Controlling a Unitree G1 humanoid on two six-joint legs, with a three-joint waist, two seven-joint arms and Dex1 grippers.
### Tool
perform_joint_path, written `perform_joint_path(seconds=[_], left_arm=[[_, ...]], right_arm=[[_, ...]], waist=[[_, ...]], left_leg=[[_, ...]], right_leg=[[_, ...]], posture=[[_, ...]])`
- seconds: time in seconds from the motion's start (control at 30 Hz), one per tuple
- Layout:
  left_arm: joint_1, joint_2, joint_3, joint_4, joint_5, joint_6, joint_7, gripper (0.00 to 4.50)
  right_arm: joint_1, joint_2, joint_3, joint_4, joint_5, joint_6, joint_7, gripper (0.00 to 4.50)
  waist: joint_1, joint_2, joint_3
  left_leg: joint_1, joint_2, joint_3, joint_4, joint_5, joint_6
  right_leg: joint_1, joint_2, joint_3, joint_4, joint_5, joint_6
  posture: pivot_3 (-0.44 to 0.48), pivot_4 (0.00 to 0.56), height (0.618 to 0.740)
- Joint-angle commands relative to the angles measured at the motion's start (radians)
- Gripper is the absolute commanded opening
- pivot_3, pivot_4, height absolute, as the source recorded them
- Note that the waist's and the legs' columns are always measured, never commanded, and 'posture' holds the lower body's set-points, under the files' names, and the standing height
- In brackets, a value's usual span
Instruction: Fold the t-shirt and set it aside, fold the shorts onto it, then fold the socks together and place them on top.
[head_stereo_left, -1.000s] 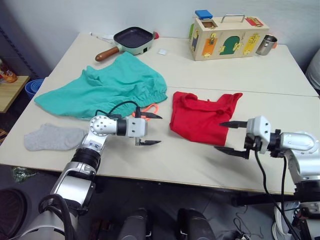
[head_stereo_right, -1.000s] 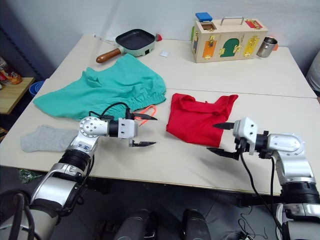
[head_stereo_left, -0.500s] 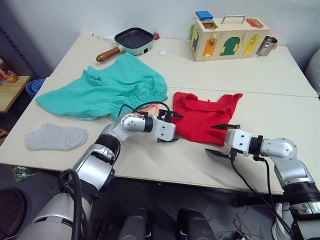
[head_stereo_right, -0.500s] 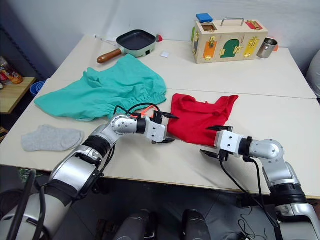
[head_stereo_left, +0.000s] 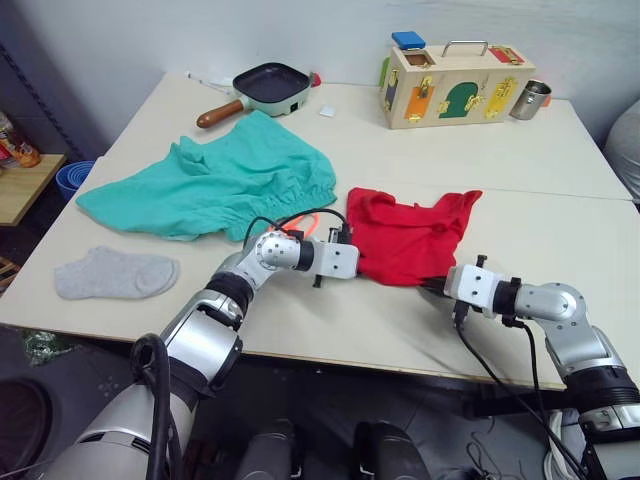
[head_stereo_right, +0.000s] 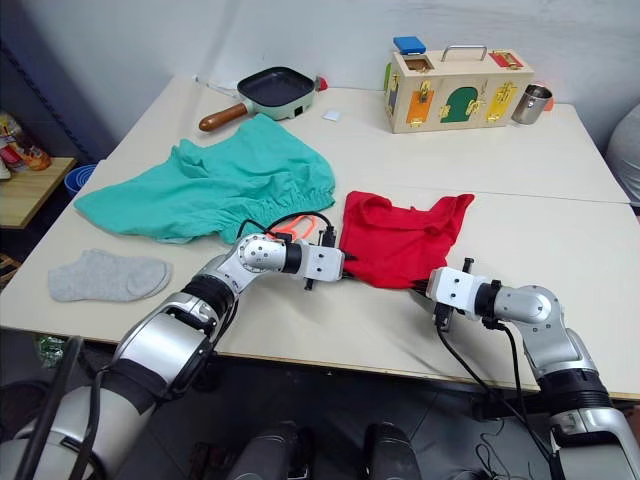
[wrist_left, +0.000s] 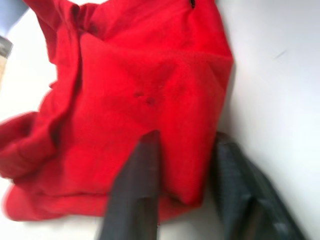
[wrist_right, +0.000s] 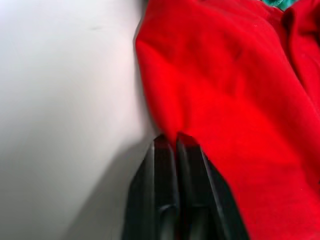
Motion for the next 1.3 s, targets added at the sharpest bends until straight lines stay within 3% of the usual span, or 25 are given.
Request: perform_joint_path(seconds=[0.03,0.07,0.17,0.27,0.4,0.53,0.67,1.03,1.1,1.2,1.3], left_arm=[[0.062,0.027,0.002,-0.05,-0.04,0.035,-0.128,0.25],[0.08,0.03,0.01,-0.087,-0.064,0.042,-0.154,0.03],[0.161,0.058,0.037,-0.242,-0.146,0.083,-0.237,0.03],[0.299,0.121,0.057,-0.5,-0.246,0.173,-0.315,0.03],[0.477,0.203,0.065,-0.813,-0.315,0.31,-0.347,0.03],[0.615,0.269,0.078,-1.013,-0.352,0.402,-0.344,0.03],[0.689,0.306,0.079,-1.109,-0.359,0.453,-0.323,0.03],[0.723,0.384,0.103,-1.125,-0.381,0.487,-0.308,0.03],[0.726,0.399,0.108,-1.138,-0.398,0.494,-0.309,0.52],[0.751,0.443,0.143,-1.211,-0.502,0.593,-0.36,1.32],[0.767,0.48,0.219,-1.276,-0.625,0.705,-0.386,2.23]], right_arm=[[0.029,-0.004,-0.022,0.012,0.042,0.013,0.02,0.0],[0.034,-0.007,-0.026,0.012,0.061,0.006,0.036,0.0],[0.047,-0.024,-0.031,0.013,0.099,-0.006,0.08,0.0],[0.101,-0.054,-0.036,-0.051,0.154,0.018,0.147,0.0],[0.196,-0.108,-0.052,-0.166,0.217,0.08,0.207,0.0],[0.302,-0.144,-0.078,-0.276,0.25,0.135,0.207,0.0],[0.365,-0.148,-0.088,-0.347,0.265,0.175,0.196,0.0],[0.458,-0.124,-0.094,-0.468,0.293,0.257,0.151,0.0],[0.484,-0.121,-0.107,-0.506,0.389,0.371,0.16,0.0],[0.497,-0.13,-0.122,-0.546,0.407,0.372,0.18,0.73],[0.529,-0.166,-0.174,-0.642,0.546,0.517,0.218,1.72]], waist=[[-0.004,0.0,0.0],[-0.007,0.001,0.0],[-0.016,0.001,0.0],[-0.017,0.001,0.0],[-0.017,0.001,0.0],[-0.013,0.001,0.0],[-0.01,0.002,0.0],[-0.01,0.002,0.0],[-0.01,0.002,0.0],[-0.012,0.002,0.0],[-0.011,0.006,0.002]], left_leg=[[0.0,0.0,0.0,0.0,0.0,0.0],[0.0,0.0,0.0,-0.001,0.0,-0.001],[0.0,0.0,-0.001,-0.003,0.0,-0.001],[0.0,0.0,0.0,-0.005,-0.001,-0.001],[0.0,0.001,-0.001,-0.006,-0.002,-0.001],[-0.001,0.001,-0.001,-0.004,-0.001,0.0],[0.0,0.001,-0.002,-0.004,-0.003,-0.001],[0.0,0.001,-0.002,-0.005,-0.005,-0.002],[0.0,0.001,-0.002,-0.005,-0.005,-0.002],[0.0,0.001,-0.002,-0.005,-0.006,-0.002],[0.0,0.001,-0.002,-0.006,-0.006,-0.002]], right_leg=[[0.0,0.0,0.0,0.0,0.0,0.0],[0.0,0.0,0.0,0.0,0.0,0.0],[0.0,0.001,-0.001,0.001,-0.001,-0.001],[0.0,0.002,-0.002,0.0,-0.001,-0.001],[0.0,0.002,-0.002,-0.001,-0.001,-0.002],[0.001,0.001,-0.001,-0.002,-0.001,-0.002],[0.001,0.0,-0.001,-0.004,-0.001,-0.002],[0.0,0.0,0.0,-0.005,-0.002,-0.002],[0.0,0.0,0.0,-0.005,-0.002,-0.003],[0.0,0.0,0.0,-0.005,-0.002,-0.003],[0.0,-0.001,0.0,-0.005,-0.002,-0.003]], posture=[[0.0,0.15,0.74],[0.0,0.15,0.74],[0.0,0.15,0.74],[0.0,0.15,0.74],[0.0,0.15,0.74],[0.0,0.15,0.74],[0.0,0.15,0.74],[0.0,0.15,0.74],[0.0,0.15,0.74],[0.0,0.15,0.74],[0.0,0.15,0.74]])
